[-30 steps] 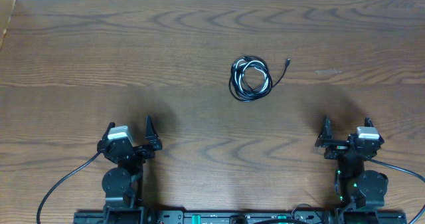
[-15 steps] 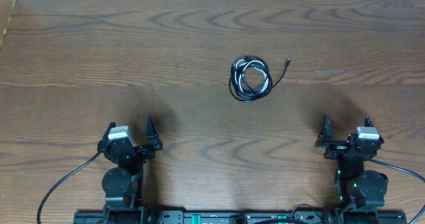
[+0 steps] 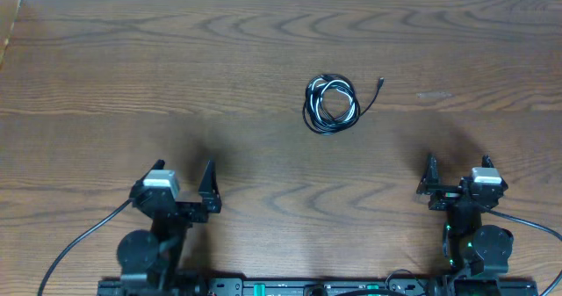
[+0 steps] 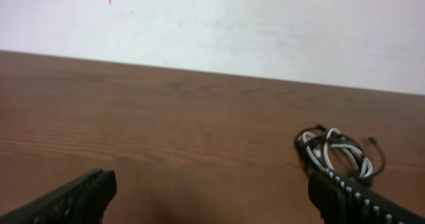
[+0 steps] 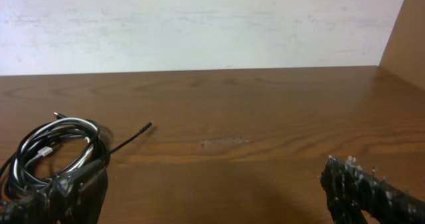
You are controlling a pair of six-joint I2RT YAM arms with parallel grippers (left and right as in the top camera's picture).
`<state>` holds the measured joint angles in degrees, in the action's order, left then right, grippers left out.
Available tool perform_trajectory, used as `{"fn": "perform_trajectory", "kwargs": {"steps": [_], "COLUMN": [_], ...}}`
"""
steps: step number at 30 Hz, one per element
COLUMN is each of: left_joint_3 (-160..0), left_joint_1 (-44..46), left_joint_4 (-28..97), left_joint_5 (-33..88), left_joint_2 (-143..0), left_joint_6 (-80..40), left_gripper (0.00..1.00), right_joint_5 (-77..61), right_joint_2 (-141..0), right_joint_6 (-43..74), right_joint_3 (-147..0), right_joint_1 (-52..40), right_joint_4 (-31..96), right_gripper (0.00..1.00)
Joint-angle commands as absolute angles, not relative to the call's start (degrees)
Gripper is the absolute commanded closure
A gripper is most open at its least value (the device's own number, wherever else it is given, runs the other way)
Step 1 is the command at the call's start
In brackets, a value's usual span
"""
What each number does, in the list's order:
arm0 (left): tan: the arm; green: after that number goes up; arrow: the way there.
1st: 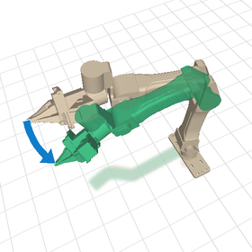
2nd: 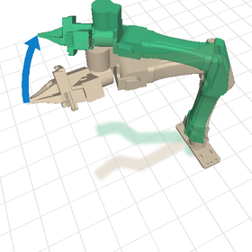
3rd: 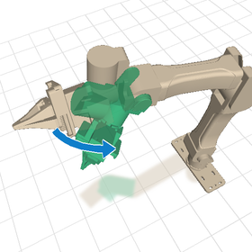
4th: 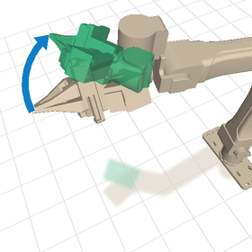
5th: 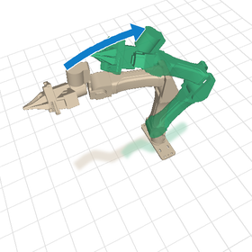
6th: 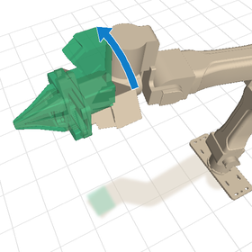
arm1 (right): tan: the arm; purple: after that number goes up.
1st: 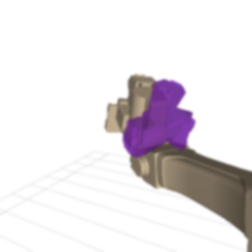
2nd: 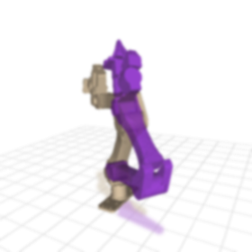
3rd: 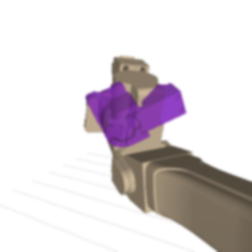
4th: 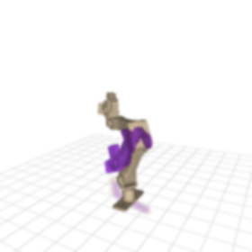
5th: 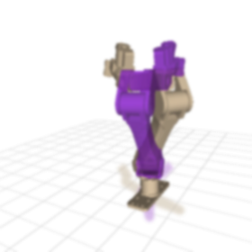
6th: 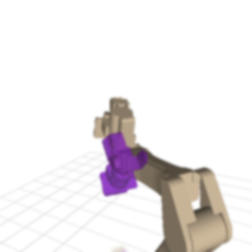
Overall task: Untangle cables
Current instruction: 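Move the left gripper forward toward the tangled cable bundle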
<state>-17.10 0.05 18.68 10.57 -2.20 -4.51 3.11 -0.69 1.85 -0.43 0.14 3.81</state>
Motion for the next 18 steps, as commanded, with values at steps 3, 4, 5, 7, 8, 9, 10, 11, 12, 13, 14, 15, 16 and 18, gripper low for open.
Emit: {"fn": "perform_trajectory", "kwargs": {"steps": [3,4,5,7,8,9,10,11,12,13,14,15,16,18], "left_joint_3": [-26.87,-28.4,-29.63,-32.29,-33.78,-35.22,-36.38,-37.85,-39.38,-40.73,-42.37,-43.77,-45.43,-48.84], "left_joint_1": [-0.21,-0.21,-0.21,-0.21,-0.21,-0.21,-0.21,-0.21,-0.21,-0.21,-0.21,-0.21,-0.21,-0.21], "left_joint_4": [25.26,26.61,27.79,30.87,32.47,33.98,35.24,36.73,38.15,39.31,40.58,41.56,42.48,44.23], "left_joint_5": [11.94,11.7,11.29,10.9,10.92,10.92,10.92,10.9,10.85,10.81,10.7,10.7,10.72,10.76], "left_joint_2": [-2.13,-2.22,-2.39,-3.01,-3.62,-4.4,-5.21,-6.37,-7.68,-8.97,-10.61,-12.05,-13.93,-17.67], "left_joint_6": [-4.54,-4.54,-4.56,-4.49,-4.12,-3.36,-2.7,-2.09,-1.61,-1.34,-1.28,-1.28,-1.3,-1.34], "left_gripper": [0.02,0.02,0.02,0.04,0.06,0.07,0.09,0.13,0.16,0.17,0.17,0.17,0.17,0.24], "right_joint_5": [2.61,2.63,2.63,2.63,2.63,2.63,2.63,2.63,2.63,2.61,2.63,2.63,2.61,2.59], "right_joint_2": [-0.38,-0.38,-0.38,-0.38,-0.38,-0.38,-0.38,-0.38,-0.38,-0.38,-0.38,-0.38,-0.38,-0.38], "right_joint_6": [0.75,0.75,0.75,0.75,0.75,0.75,0.75,0.75,0.75,0.75,0.75,0.78,0.78,0.78], "right_joint_3": [-0.32,-0.32,-0.32,-0.3,-0.32,-0.32,-0.32,-0.32,-0.32,-0.32,-0.32,-0.32,-0.3,-0.3], "right_joint_1": [-0.43,-0.43,-0.43,-0.43,-0.43,-0.43,-0.43,-0.43,-0.43,-0.43,-0.43,-0.43,-0.43,-0.43], "right_joint_4": [4.05,4.05,4.08,4.05,4.05,4.05,4.05,4.05,4.05,4.05,4.05,4.05,4.05,4.05], "right_gripper": [0.01,0.01,0.01,0.01,0.01,0.01,0.01,0.01,0.01,0.01,0.01,0.01,0.01,0.01]}}
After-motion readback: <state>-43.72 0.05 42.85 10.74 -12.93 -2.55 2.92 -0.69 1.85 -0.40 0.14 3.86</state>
